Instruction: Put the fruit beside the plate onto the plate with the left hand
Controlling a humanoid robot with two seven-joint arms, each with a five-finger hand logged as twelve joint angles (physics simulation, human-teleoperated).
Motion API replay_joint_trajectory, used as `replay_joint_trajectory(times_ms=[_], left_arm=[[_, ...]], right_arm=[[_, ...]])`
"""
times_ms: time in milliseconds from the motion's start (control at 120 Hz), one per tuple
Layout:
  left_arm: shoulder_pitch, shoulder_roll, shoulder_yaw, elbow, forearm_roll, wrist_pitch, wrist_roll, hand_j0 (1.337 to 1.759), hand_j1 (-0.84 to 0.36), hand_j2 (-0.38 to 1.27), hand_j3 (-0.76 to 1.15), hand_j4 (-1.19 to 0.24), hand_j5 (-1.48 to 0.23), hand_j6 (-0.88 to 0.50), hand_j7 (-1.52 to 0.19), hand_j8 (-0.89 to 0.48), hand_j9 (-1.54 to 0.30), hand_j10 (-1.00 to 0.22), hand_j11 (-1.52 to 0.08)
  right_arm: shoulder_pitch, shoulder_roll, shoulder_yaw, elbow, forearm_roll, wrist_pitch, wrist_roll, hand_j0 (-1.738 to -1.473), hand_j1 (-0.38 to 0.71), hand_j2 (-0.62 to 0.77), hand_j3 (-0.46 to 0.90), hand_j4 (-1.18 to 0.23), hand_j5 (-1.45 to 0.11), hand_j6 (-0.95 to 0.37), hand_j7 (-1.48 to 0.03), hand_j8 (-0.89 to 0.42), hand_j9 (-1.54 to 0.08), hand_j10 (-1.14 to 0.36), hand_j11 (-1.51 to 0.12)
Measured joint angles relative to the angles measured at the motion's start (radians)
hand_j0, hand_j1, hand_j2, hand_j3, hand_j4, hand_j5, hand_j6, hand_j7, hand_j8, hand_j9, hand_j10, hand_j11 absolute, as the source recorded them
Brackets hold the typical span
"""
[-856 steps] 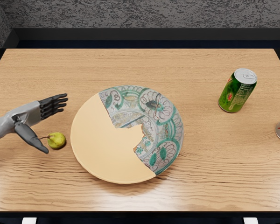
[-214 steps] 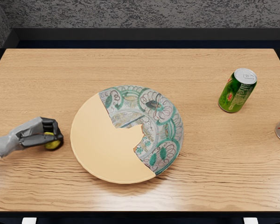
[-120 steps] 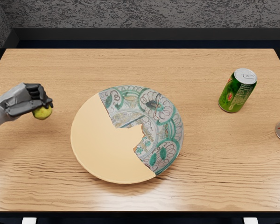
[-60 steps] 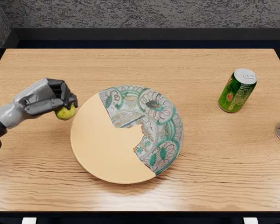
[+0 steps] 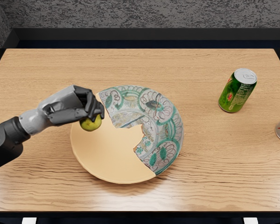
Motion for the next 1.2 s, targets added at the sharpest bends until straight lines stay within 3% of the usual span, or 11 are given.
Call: replay_joint_trajectory(times_ms=[467, 642, 992, 1200], left_arm=[[-0.036, -0.01, 0.08, -0.031, 0.003, 0.0, 0.0, 1.657, -0.66, 0.17, 0.0, -0.83, -1.11, -0.83, -1.11, -0.88, -1.11, -0.66, -1.09], [-0.037, -0.015, 0.086, -0.031, -0.022, 0.0, 0.0, 1.657, -0.45, 0.14, 0.0, -0.66, -0.87, -0.66, -0.87, -0.68, -0.87, -0.59, -0.86], [-0.042, 0.0, 0.092, -0.032, -0.073, 0.0, 0.0, 1.658, 0.06, 0.05, 0.0, -0.24, -0.31, -0.24, -0.31, -0.24, -0.31, -0.23, -0.31], [-0.077, 0.127, 0.091, -0.043, -0.085, 0.0, 0.0, 1.658, 0.25, 0.02, 0.0, -0.09, -0.11, -0.09, -0.11, -0.09, -0.11, -0.08, -0.11]], right_arm=[[0.0, 0.0, 0.0, 0.0, 0.0, 0.0, 0.0, -1.658, -0.32, 0.0, 0.0, -0.02, -0.03, -0.02, -0.03, -0.02, -0.03, -0.02, -0.03], [0.0, 0.0, 0.0, 0.0, 0.0, 0.0, -0.001, -1.658, -0.32, 0.0, 0.0, -0.02, -0.03, -0.02, -0.03, -0.02, -0.03, -0.02, -0.03], [0.0, 0.0, 0.0, 0.0, 0.0, 0.0, 0.0, -1.658, -0.32, 0.0, 0.0, -0.02, -0.03, -0.02, -0.03, -0.02, -0.03, -0.02, -0.03], [0.0, 0.0, 0.0, 0.0, 0.0, 0.0, 0.0, -1.658, -0.32, 0.0, 0.0, -0.02, -0.03, -0.02, -0.03, -0.02, -0.03, -0.02, -0.03]])
